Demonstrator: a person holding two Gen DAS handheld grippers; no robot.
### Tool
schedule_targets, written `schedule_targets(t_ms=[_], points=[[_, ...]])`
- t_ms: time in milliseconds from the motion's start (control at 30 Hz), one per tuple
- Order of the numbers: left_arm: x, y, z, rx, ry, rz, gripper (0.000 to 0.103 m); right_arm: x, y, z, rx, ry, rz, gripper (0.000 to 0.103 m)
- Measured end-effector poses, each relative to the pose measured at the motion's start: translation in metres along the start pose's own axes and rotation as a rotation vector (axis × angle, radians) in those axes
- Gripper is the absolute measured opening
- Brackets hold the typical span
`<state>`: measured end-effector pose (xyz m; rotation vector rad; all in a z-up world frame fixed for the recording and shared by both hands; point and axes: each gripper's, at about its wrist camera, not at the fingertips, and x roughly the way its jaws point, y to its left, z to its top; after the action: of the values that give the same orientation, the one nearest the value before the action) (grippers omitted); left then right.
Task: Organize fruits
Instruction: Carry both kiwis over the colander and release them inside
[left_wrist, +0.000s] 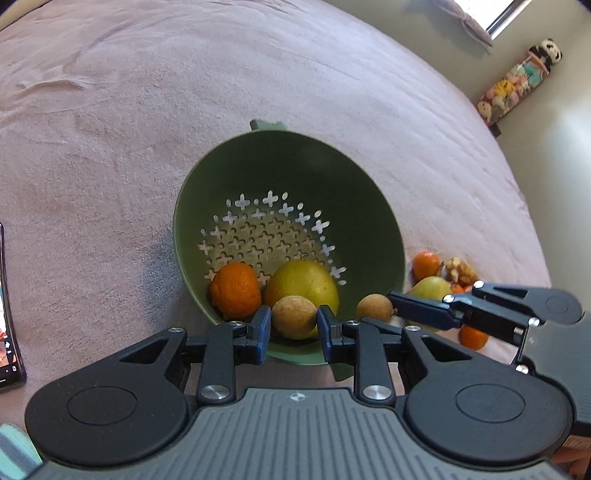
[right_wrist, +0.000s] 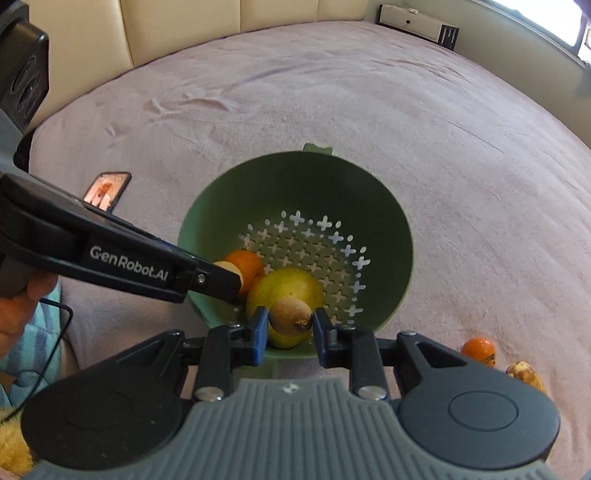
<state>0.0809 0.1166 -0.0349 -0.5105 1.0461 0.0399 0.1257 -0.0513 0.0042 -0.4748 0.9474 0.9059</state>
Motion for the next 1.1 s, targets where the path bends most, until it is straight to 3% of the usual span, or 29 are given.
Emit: schedule_targets(t_ms=[367,667,833,1033,1100], points=[[0.017,-0.009,-0.002,0.089,0.056,0.094,0.030,0.019,-0.007,0.007,-0.031,0.076,0.047,0.023],[0.024,-0.009,-0.002,0.097,0.076,0.115,0.031,0.027,-0.005,0.005,-0.016,0.090,0.089,0.023],[0.022,-0.005,-0.001,0.072,0.076,0.112,0.037,0.027,-0.006,0.005,-0.002,0.081,0.092,0.023],[0.012,0.000,0.003,0.012,0.055,0.068,0.055,0.026,-0.010,0.005,0.045,0.063,0.122,0.023],[0.008,0.000,0.005,0.003,0.039,0.074,0.056,0.025,-0.011,0.005,0.068,0.054,0.136,0.023]])
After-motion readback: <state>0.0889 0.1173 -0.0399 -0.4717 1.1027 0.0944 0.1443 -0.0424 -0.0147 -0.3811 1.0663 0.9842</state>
